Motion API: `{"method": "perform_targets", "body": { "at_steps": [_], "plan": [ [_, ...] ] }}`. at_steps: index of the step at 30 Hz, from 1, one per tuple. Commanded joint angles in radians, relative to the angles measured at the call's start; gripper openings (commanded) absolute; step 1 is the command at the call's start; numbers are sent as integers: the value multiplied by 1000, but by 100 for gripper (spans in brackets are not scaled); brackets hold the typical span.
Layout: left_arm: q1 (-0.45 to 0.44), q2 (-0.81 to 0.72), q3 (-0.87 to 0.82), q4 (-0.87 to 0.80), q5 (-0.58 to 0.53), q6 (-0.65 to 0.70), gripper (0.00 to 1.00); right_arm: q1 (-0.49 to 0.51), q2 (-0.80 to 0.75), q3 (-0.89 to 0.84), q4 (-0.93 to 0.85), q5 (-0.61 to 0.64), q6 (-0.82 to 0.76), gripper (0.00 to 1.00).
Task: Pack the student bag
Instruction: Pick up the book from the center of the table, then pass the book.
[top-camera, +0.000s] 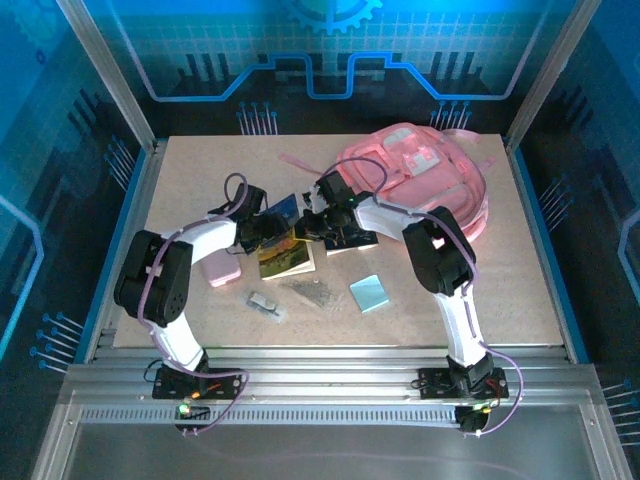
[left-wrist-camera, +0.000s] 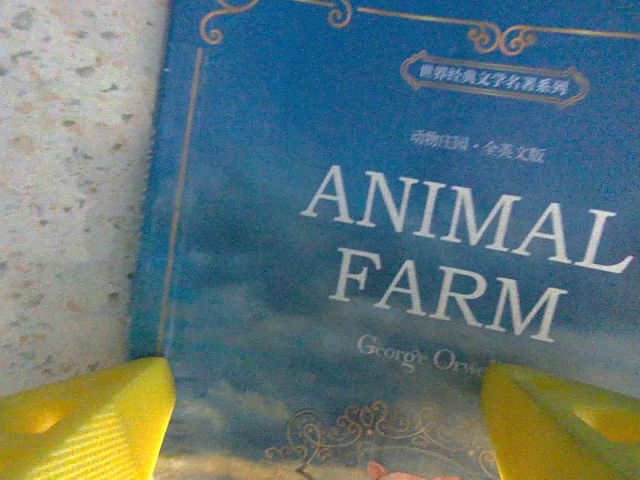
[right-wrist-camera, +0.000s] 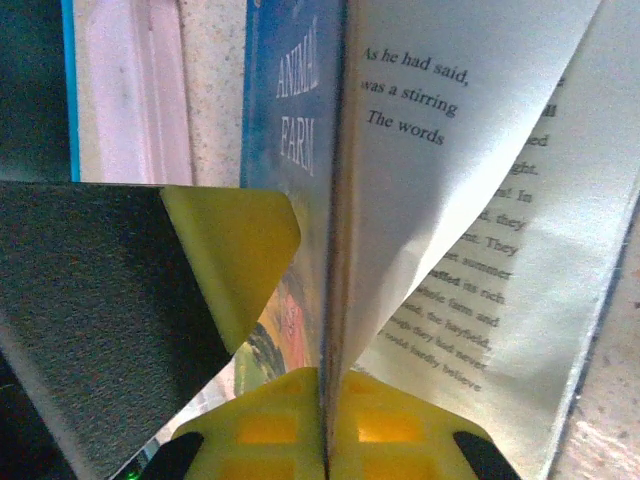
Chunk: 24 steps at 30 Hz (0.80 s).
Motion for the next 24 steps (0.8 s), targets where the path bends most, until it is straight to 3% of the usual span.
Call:
{"method": "perform_targets", "body": {
  "at_steps": [1,6,10,18,24],
  "plan": [
    [9,-66,41,-99,-39,38,84,-24,-77,6,13,-43,22,0],
    [35,-93,37,-65,-13,34,94,-67,-127,-51,81,-91,63,0],
    [40,-85,-23,107,111,-3,99,-110,-148,-118,173,-147,113,0],
    [38,-51,-136,465,265,-157,99,-174,-177,-224,280,-191,171,0],
    [27,10,-152,575,319,-213,94,-210,-179,-275,314,-199,185,0]
  ]
}}
